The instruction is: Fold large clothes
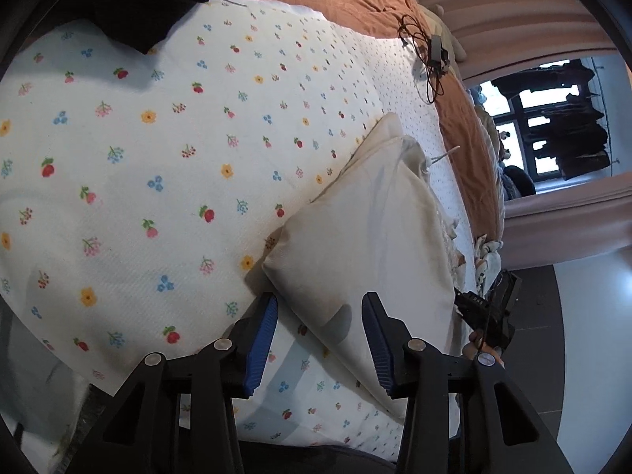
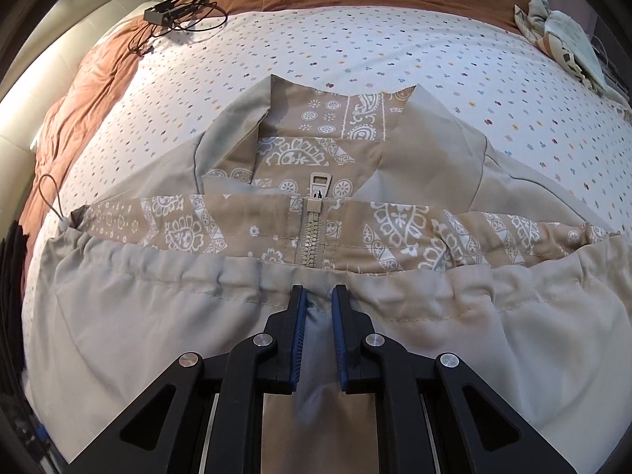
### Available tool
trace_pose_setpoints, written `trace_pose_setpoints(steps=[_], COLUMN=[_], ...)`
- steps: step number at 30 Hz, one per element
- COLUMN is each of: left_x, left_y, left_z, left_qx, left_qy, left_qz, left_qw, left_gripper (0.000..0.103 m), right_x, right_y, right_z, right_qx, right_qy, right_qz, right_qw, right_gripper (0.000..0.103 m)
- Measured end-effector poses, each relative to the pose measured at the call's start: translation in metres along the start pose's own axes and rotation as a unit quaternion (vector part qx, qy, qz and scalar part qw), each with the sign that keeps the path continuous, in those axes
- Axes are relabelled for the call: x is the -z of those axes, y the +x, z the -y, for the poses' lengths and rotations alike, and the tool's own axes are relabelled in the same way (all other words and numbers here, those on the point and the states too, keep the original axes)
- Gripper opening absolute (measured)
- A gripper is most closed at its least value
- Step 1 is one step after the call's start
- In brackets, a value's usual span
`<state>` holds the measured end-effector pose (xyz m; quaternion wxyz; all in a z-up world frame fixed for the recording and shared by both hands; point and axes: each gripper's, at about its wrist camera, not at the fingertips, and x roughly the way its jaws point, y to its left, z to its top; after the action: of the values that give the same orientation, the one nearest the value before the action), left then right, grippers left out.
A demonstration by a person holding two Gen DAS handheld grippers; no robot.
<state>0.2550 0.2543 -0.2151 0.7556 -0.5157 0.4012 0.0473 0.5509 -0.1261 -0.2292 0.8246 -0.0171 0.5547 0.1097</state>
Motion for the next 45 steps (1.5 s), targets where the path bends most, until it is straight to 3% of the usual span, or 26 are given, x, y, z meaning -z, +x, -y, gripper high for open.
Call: trace_pose_setpoints(steps=[9,14,19,27,32,38,45], left_x=[-0.017,-0.027,-0.027,-0.019,-0.025,-0.026,-0.027], left_y=[0.016,0.018,0.019,0.032,0.038,0.025,0.001], left_z=[0.009,0.016,0.022,0.028,0.032,0.051,0.103], left_qx=[-0.002,0.004,0.005,-0.020,-0.033,-0.004,0.069], left_qy=[0.015,0.032,0.036,0.069,0.077,0.086,0.102], left_qz=[0.010,0.029,0.022,0.007,0.006,0.015,0.019], left_qw=[0.9998,0.9991,0.9991,0.9974,0.9964,0.9962,0.9922], left_gripper=[0.045,0.045,0.045,0.045,0.026,0.017,0.013], right_x=[0.020,0.038,0.079,0.142,0.176,0.206,0.212], right_y=[-0.047,-0.063,-0.077,-0.095,-0.100,-0.106,-0.091], right_z=[0.003,0.010,0.007,-0.007,-0.014,-0.017,-0.019], right_qx=[-0.031,-0.082,-0.099,-0.115,-0.104,-0.081,-0.056], right_qy=[0.004,0.044,0.060,0.032,0.027,0.018,0.004], right_qz=[0.015,-0.007,-0.018,-0.020,-0.014,0.000,-0.003], right_qw=[0.999,0.996,0.993,0.993,0.994,0.997,0.998], right_gripper=[0.015,0.017,0.034,0.034,0.034,0.034,0.034])
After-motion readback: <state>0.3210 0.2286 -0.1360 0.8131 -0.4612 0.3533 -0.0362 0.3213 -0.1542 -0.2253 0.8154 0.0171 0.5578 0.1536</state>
